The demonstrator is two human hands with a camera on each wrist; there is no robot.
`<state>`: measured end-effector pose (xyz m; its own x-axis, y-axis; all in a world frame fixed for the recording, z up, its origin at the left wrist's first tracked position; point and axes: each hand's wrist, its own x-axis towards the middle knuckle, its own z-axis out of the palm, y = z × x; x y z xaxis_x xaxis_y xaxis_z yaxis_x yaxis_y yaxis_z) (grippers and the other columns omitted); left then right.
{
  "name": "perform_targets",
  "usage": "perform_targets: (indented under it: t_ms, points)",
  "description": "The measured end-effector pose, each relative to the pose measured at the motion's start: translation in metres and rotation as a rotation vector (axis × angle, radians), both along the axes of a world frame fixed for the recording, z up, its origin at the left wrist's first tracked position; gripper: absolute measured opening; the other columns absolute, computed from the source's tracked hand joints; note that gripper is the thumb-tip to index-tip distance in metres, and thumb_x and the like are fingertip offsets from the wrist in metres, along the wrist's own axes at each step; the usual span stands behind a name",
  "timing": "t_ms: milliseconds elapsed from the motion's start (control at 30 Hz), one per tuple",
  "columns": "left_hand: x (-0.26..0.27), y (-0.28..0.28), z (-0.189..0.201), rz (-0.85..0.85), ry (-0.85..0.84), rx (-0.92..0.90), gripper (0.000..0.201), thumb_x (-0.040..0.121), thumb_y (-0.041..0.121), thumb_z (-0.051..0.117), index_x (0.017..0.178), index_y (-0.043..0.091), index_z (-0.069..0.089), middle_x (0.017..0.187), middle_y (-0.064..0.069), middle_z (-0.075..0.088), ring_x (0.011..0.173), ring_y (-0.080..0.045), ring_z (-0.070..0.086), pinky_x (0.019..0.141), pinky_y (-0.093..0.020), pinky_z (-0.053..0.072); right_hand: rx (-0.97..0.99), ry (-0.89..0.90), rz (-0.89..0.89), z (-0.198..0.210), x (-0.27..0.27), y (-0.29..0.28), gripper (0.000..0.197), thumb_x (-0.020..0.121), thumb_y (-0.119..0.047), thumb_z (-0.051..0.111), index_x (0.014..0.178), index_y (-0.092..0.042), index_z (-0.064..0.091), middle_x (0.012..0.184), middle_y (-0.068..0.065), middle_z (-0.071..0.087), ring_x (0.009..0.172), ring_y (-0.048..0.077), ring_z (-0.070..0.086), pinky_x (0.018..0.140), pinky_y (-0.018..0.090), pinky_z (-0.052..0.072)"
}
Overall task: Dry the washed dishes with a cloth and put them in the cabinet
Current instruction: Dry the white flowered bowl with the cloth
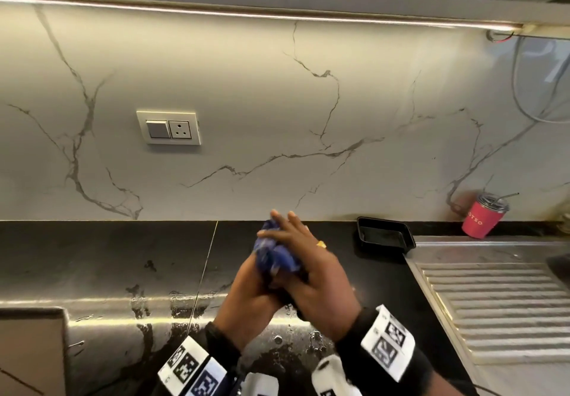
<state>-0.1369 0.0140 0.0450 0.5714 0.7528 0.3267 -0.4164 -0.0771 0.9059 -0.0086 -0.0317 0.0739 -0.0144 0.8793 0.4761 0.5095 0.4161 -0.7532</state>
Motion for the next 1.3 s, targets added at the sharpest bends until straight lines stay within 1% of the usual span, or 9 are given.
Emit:
perform_targets:
  t_ms: [100, 267, 467, 667, 733, 900, 1100, 1200, 1300]
  points:
    - [-0.002, 0.004, 0.003, 0.005, -0.002, 0.03, 0.059, 0.076, -0.008, 0.077, 0.127, 0.02, 0.065, 0.125, -0.01, 0.07, 0.116, -0.027, 0.067, 0.091, -0.035, 0.057, 0.114, -0.073, 0.052, 0.002, 0.003, 0.002, 0.047, 0.091, -0.006, 0.063, 0.133, -0.026, 0.06, 0.152, -0.013, 0.046, 0.146, 0.007, 0.032, 0.118, 0.025, 0.028]
    - [-0.008, 0.007, -0.004, 0.002, 0.128, 0.074, 0.055, 0.072, -0.008, 0.079, 0.118, 0.016, 0.059, 0.111, -0.023, 0.066, 0.106, -0.047, 0.063, 0.093, -0.065, 0.051, -0.329, 0.826, 0.04, 0.013, 0.02, 0.02, 0.025, 0.092, -0.032, 0.061, 0.101, -0.012, 0.073, 0.097, 0.012, 0.073, 0.088, 0.023, 0.068, 0.079, 0.035, 0.053]
    - [-0.002, 0.001, 0.005, 0.008, -0.002, 0.027, 0.063, 0.07, 0.004, 0.085, 0.123, 0.035, 0.069, 0.123, 0.0, 0.072, 0.115, -0.019, 0.068, 0.091, -0.031, 0.056, 0.089, -0.153, 0.055, 0.009, 0.004, 0.001, 0.048, 0.087, -0.008, 0.066, 0.128, -0.032, 0.064, 0.151, -0.018, 0.044, 0.146, 0.007, 0.03, 0.119, 0.031, 0.027]
    - [-0.005, -0.001, -0.006, -0.032, 0.059, 0.014, 0.059, 0.074, -0.016, 0.076, 0.124, 0.006, 0.054, 0.115, -0.021, 0.067, 0.109, -0.041, 0.066, 0.09, -0.044, 0.057, -0.328, 0.868, 0.085, 0.009, 0.021, 0.02, 0.022, 0.092, -0.029, 0.063, 0.104, -0.012, 0.073, 0.101, 0.016, 0.071, 0.091, 0.024, 0.067, 0.083, 0.037, 0.054]
    - [-0.004, -0.003, -0.006, -0.058, 0.05, -0.017, 0.062, 0.072, -0.014, 0.077, 0.126, 0.003, 0.052, 0.117, -0.021, 0.067, 0.112, -0.042, 0.065, 0.09, -0.046, 0.058, -0.33, 0.79, 0.082, 0.01, 0.02, 0.018, 0.019, 0.094, -0.028, 0.06, 0.103, -0.017, 0.072, 0.099, 0.01, 0.071, 0.089, 0.023, 0.067, 0.082, 0.036, 0.054]
    - [-0.001, -0.002, -0.001, 0.048, 0.022, -0.003, 0.06, 0.066, -0.008, 0.081, 0.12, 0.008, 0.063, 0.118, -0.012, 0.072, 0.109, -0.027, 0.07, 0.085, -0.033, 0.058, 0.152, -0.157, 0.134, 0.002, 0.019, 0.002, 0.037, 0.091, -0.011, 0.064, 0.126, -0.022, 0.064, 0.149, -0.009, 0.05, 0.143, 0.015, 0.038, 0.117, 0.037, 0.031]
    - [-0.002, -0.004, -0.001, 0.002, 0.14, -0.005, 0.062, 0.072, -0.016, 0.078, 0.126, 0.003, 0.052, 0.116, -0.023, 0.066, 0.112, -0.044, 0.064, 0.094, -0.053, 0.056, -0.34, 0.877, 0.102, 0.006, 0.025, 0.017, 0.023, 0.09, -0.029, 0.062, 0.102, -0.013, 0.074, 0.097, 0.011, 0.073, 0.09, 0.025, 0.069, 0.078, 0.036, 0.055]
    - [-0.003, -0.003, -0.001, -0.002, 0.104, -0.015, 0.064, 0.071, -0.012, 0.08, 0.126, 0.007, 0.054, 0.119, -0.025, 0.064, 0.113, -0.046, 0.062, 0.097, -0.061, 0.053, -0.3, 0.8, 0.087, 0.005, 0.018, 0.012, 0.027, 0.093, -0.033, 0.061, 0.112, -0.015, 0.069, 0.107, 0.011, 0.072, 0.101, 0.028, 0.068, 0.089, 0.041, 0.055]
    - [-0.003, -0.002, 0.006, -0.007, 0.031, -0.043, 0.064, 0.073, -0.013, 0.076, 0.13, 0.001, 0.05, 0.12, -0.022, 0.066, 0.112, -0.042, 0.065, 0.094, -0.052, 0.056, 0.058, 0.258, 0.158, 0.0, 0.02, -0.001, 0.033, 0.095, -0.014, 0.057, 0.127, -0.016, 0.063, 0.141, 0.002, 0.057, 0.134, 0.021, 0.05, 0.109, 0.037, 0.042]
